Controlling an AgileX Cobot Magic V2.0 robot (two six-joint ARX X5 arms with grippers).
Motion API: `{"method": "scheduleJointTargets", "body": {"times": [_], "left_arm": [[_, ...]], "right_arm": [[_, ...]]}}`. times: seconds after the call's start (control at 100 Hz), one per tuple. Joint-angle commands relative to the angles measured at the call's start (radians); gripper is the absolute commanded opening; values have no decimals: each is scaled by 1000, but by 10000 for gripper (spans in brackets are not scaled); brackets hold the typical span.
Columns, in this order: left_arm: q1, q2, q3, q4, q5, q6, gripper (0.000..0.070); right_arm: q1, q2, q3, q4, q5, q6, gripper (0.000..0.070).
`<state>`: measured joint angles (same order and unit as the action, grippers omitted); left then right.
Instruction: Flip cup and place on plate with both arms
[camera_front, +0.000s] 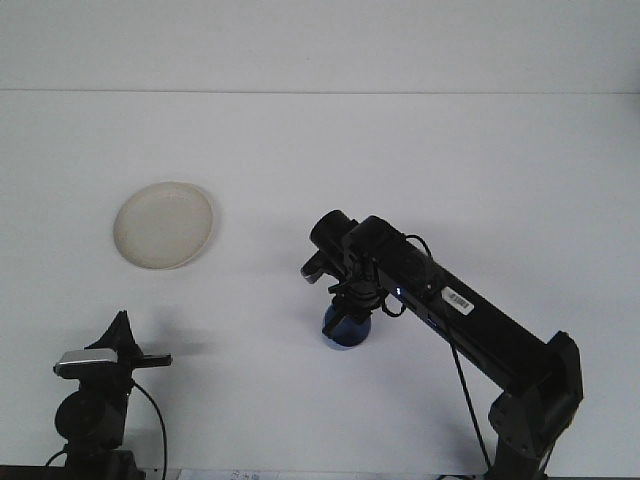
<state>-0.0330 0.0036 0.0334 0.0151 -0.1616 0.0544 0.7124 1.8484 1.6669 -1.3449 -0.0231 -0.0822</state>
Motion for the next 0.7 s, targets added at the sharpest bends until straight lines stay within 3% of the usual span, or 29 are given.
{"method": "scheduleJointTargets", "body": {"times": [0.0,0.28,0.33,0.42,0.47,0.69], "left_arm": [[2,0,-18,13,-5,7,13],[2,0,-18,13,-5,7,13],[2,0,-18,13,-5,7,13],[2,0,-18,13,-5,7,13],[2,-1,-18,13,-5,7,13],[2,0,-18,13,-5,7,13]], "right_arm": [[8,27,28,-26,2,-12,3],[7,63,28,-24,0,-12,16],[7,67,28,-24,-2,-11,70],[8,67,28,-21,-2,-4,273],[8,67,30,-21,-2,0,339],[8,61,73,-21,-3,4,347]]}}
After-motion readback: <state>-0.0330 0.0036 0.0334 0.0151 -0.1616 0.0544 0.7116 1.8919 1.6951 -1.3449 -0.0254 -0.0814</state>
